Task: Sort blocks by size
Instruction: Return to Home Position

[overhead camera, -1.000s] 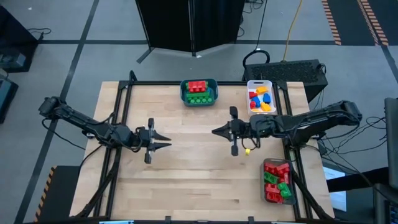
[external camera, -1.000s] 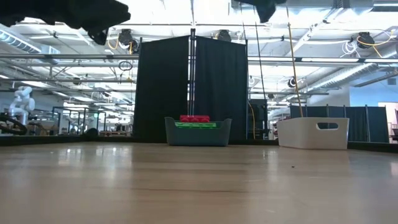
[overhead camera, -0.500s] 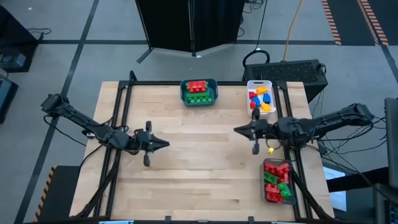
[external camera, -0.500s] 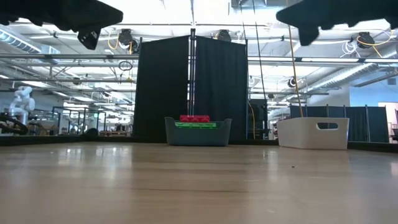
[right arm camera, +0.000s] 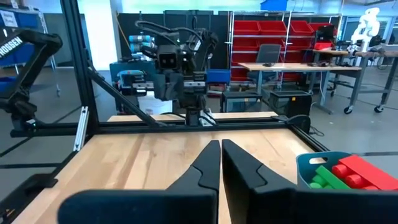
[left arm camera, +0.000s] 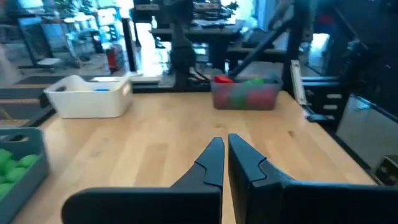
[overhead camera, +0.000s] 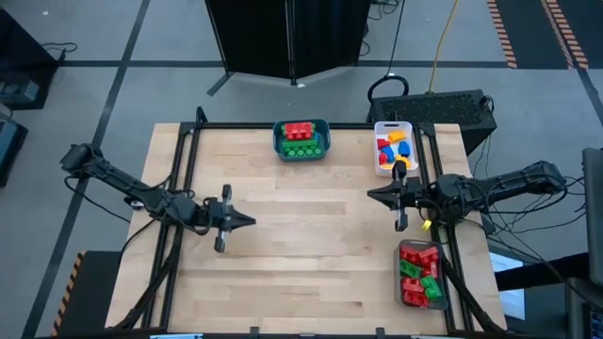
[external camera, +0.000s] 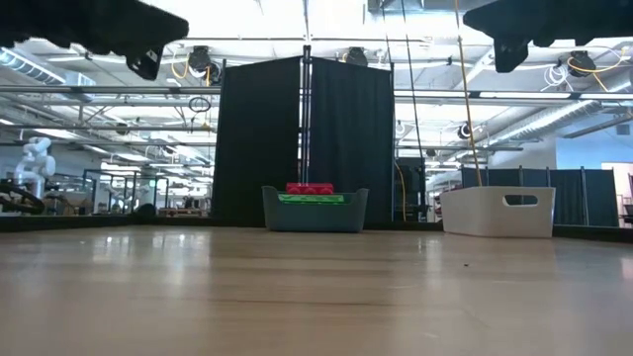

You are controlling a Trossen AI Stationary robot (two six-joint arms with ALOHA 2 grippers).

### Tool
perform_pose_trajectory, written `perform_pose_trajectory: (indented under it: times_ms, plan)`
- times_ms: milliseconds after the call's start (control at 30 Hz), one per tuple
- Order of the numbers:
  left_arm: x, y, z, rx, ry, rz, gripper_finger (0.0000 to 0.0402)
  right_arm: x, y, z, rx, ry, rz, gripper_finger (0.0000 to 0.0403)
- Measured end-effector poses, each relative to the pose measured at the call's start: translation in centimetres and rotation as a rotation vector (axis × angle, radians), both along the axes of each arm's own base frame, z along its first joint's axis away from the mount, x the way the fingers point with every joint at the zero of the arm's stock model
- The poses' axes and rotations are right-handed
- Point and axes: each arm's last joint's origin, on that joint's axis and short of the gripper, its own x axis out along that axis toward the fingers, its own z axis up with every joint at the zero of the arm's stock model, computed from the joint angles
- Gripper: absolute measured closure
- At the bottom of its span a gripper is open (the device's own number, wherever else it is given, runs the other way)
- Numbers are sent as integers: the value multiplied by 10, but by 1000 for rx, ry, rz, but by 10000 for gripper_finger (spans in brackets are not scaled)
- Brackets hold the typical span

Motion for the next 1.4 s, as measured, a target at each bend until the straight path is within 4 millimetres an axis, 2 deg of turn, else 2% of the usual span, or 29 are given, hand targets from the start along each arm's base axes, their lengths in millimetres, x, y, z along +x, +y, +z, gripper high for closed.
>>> perform_pose_trajectory:
  times_ms: [233, 467, 733, 867, 1133, 1400]
  plan:
    - [-13, 20, -11, -13, -121, 18, 402, 0, 0, 0, 0, -1, -2, 403]
    - [-32, 34, -20, -47, -40, 61, 401, 0, 0, -2, -16, 24, -2, 403]
    - [-58, 41, -17, -77, -90, 44, 402, 2, 0, -6, -14, 61, 0, 403]
    - [-62, 42, -29, -55, -87, 44, 401, 5, 1, -9, -3, 79, 0, 403]
    - [-67, 43, -32, -39, -82, 44, 401, 5, 1, -10, -9, 79, 0, 403]
    - [-67, 44, -34, -20, -70, 43, 402, -9, -3, -37, -8, -76, 68, 403]
